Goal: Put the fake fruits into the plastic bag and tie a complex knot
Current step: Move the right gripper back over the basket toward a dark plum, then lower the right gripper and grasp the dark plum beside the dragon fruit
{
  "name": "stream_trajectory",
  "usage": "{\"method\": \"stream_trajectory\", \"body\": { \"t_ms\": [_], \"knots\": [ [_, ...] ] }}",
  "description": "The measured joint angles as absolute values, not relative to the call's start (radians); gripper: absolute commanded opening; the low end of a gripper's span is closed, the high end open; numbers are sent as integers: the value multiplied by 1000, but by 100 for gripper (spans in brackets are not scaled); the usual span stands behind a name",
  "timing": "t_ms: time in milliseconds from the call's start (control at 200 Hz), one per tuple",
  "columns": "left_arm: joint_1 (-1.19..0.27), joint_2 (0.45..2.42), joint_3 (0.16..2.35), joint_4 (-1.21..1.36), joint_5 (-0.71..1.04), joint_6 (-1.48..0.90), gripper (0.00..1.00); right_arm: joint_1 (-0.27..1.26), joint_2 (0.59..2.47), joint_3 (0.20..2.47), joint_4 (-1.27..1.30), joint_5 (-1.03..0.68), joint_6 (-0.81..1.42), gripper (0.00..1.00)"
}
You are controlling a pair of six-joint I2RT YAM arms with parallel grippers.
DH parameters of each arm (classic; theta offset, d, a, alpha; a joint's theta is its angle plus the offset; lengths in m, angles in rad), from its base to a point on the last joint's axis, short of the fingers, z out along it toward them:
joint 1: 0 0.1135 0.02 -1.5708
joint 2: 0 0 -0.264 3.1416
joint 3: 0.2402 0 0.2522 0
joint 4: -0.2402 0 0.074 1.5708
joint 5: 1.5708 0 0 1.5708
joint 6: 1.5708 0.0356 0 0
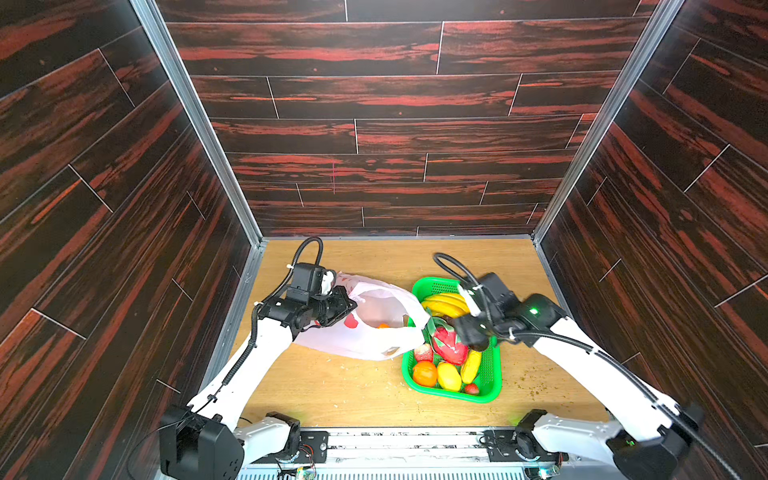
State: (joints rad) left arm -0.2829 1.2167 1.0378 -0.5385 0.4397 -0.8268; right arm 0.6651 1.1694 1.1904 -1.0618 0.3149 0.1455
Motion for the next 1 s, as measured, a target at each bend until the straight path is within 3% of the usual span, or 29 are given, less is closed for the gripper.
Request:
{"method": "stream_trajectory", "body": {
  "t_ms": [361,997],
  "knots": [
    [-283,1217,1038,-539,446,-819,0,665,1070,1041,-1086,333,-208,86],
    [-283,1217,1038,-539,456,-815,0,540,1305,939,-863,350,-522,85]
  ]
}}
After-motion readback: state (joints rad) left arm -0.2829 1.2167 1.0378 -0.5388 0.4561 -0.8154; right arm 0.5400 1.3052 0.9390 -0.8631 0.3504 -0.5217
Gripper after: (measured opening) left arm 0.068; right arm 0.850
